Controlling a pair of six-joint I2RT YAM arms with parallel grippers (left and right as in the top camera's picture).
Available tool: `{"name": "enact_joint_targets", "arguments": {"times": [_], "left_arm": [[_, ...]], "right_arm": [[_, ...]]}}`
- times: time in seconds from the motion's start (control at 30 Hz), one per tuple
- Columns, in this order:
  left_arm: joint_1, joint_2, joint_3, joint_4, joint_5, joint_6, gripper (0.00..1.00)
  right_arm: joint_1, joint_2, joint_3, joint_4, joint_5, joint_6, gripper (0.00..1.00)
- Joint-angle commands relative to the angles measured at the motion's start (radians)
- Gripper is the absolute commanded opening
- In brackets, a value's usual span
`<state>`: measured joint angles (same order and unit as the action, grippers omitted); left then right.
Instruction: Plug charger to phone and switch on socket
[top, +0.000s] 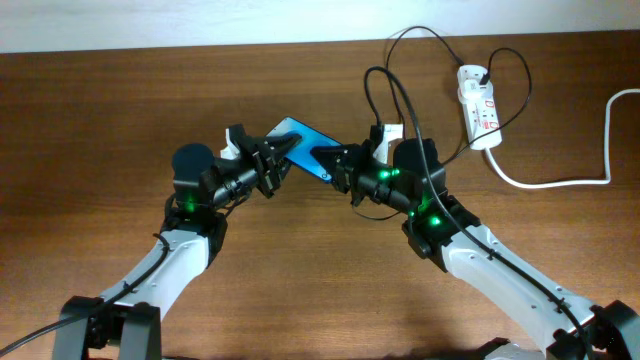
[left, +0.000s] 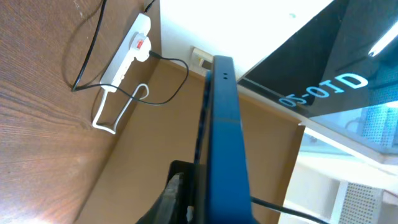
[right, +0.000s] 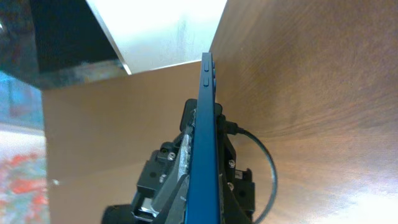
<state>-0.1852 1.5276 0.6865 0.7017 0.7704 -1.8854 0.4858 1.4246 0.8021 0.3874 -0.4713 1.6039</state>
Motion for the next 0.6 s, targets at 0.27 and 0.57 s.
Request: {"name": "enact_joint_targets", "arguments": {"times": [0.27, 0.57], "left_arm": [[-0.037, -0.013, -0.005, 0.099, -0.109, -0.056, 0.00], [-0.037, -0.013, -0.005, 0.141, -0.086, -0.009, 0.00]], "right_arm": [[0.044, -0.009, 0.005, -0.032, 0.038, 0.106, 0.04], [0.044, -0.009, 0.005, -0.062, 0.037, 0.106, 0.18]]}}
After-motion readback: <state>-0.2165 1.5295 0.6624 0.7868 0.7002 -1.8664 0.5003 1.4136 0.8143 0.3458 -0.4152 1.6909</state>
